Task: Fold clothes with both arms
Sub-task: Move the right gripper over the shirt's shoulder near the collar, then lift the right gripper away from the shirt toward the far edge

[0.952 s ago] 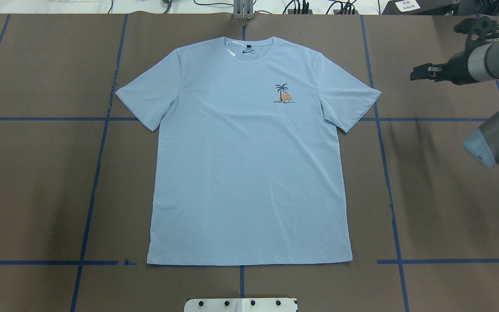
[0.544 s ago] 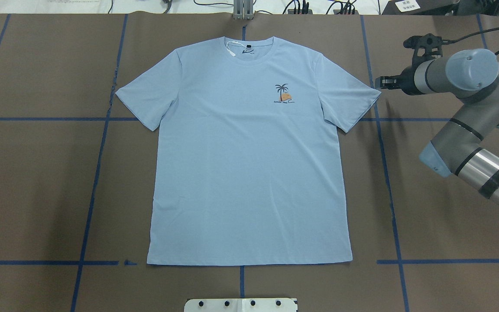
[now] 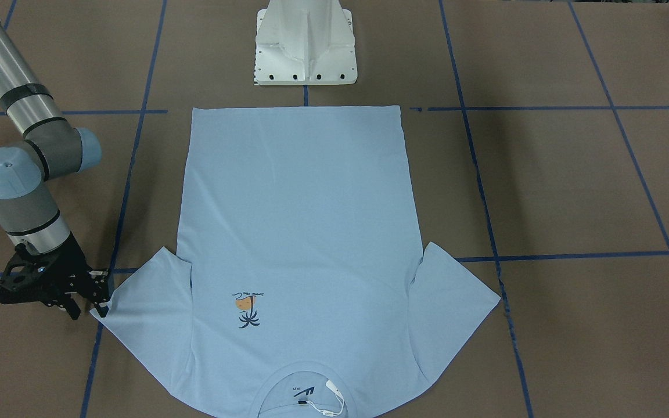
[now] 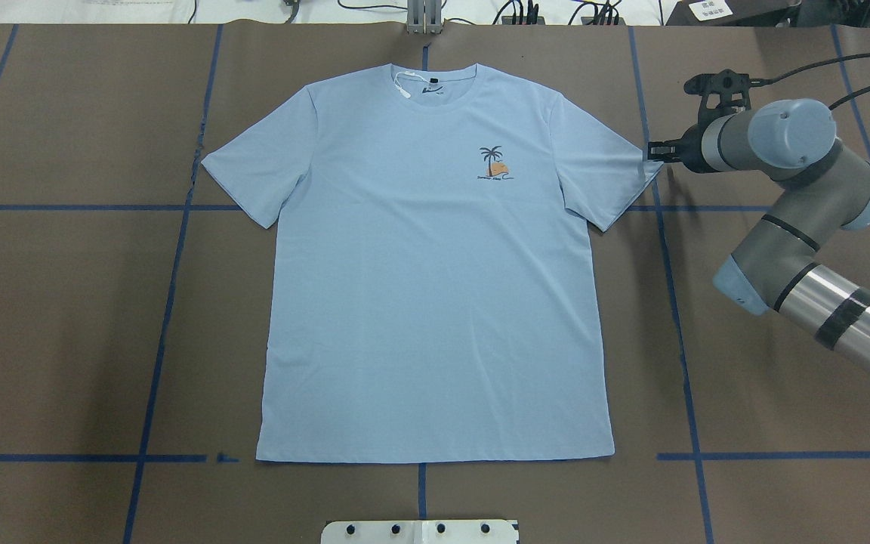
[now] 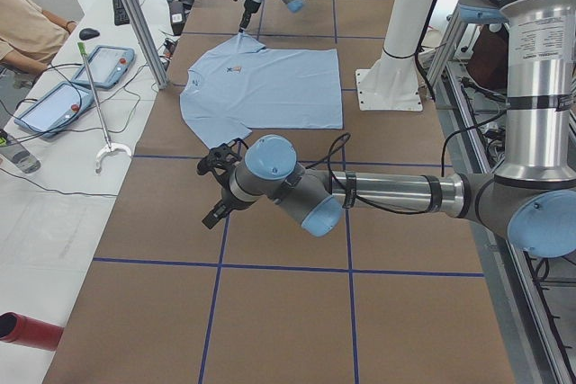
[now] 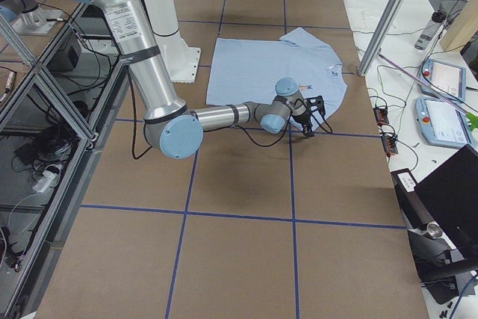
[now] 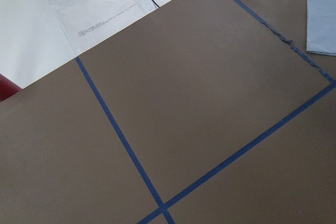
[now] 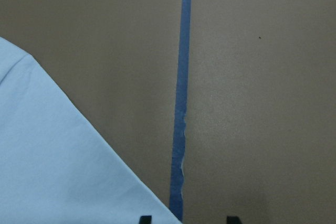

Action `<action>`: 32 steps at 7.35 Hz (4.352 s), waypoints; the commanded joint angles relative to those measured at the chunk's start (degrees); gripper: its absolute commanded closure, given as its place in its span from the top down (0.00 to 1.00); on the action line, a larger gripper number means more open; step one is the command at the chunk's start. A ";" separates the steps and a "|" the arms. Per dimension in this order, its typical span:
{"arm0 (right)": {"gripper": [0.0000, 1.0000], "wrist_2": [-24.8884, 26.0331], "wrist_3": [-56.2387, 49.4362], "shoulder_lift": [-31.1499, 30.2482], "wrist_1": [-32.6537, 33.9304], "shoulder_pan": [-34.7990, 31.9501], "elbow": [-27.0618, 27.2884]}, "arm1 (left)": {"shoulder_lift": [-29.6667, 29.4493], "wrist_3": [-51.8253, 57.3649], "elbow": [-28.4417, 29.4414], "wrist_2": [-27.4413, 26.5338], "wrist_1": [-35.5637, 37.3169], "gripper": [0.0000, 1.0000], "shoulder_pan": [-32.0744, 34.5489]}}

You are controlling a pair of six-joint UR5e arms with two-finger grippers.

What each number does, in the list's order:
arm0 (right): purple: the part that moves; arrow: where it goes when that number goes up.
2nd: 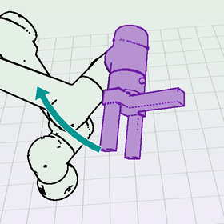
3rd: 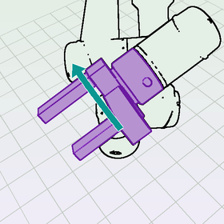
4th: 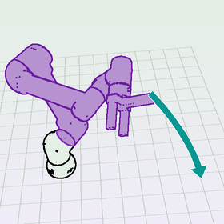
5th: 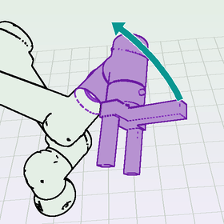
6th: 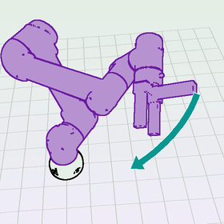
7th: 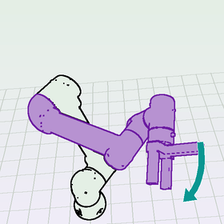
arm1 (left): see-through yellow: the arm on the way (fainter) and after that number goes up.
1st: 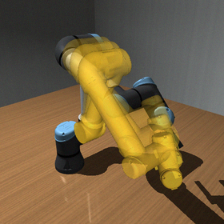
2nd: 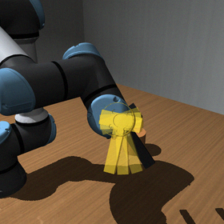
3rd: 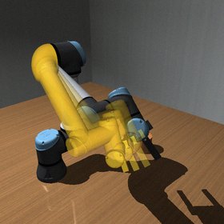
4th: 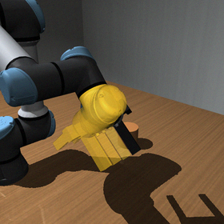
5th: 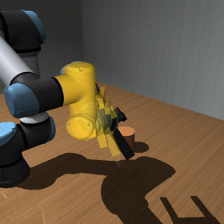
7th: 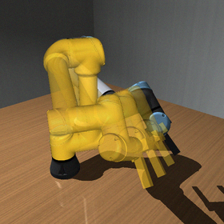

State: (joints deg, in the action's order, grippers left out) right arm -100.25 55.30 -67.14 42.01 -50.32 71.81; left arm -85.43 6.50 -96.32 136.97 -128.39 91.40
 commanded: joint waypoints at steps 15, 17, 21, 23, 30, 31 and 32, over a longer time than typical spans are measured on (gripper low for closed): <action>0.00 14.88 19.84 21.78 28.22 10.49 -0.51 | 0.18 0.09 0.00 0.05 0.07 1.00 0.01; 0.00 15.08 19.93 22.05 28.30 10.77 -0.79 | 0.26 0.09 0.00 0.05 -0.02 1.00 0.01; 0.00 16.13 19.93 22.31 28.30 11.64 -1.32 | 0.44 0.09 0.00 0.05 -0.02 1.00 0.01; 0.99 17.80 18.98 22.58 28.30 12.35 -1.67 | 0.44 0.00 0.08 0.05 -0.02 1.00 0.01; 1.00 -10.01 -5.49 18.33 28.92 -5.37 6.27 | -9.20 -28.10 2.02 -7.20 -6.52 1.00 -11.29; 1.00 -16.14 -10.77 13.66 29.09 -10.02 10.07 | -13.14 -38.57 3.32 -10.37 -6.35 1.00 -17.68; 1.00 -20.38 -15.53 9.87 29.27 -14.24 12.80 | -16.92 -46.68 6.29 -16.50 -7.04 0.92 -22.96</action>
State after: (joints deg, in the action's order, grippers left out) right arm -114.29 46.38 -51.95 71.07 -59.01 80.46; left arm -97.64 -28.54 -92.79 126.88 -134.92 75.38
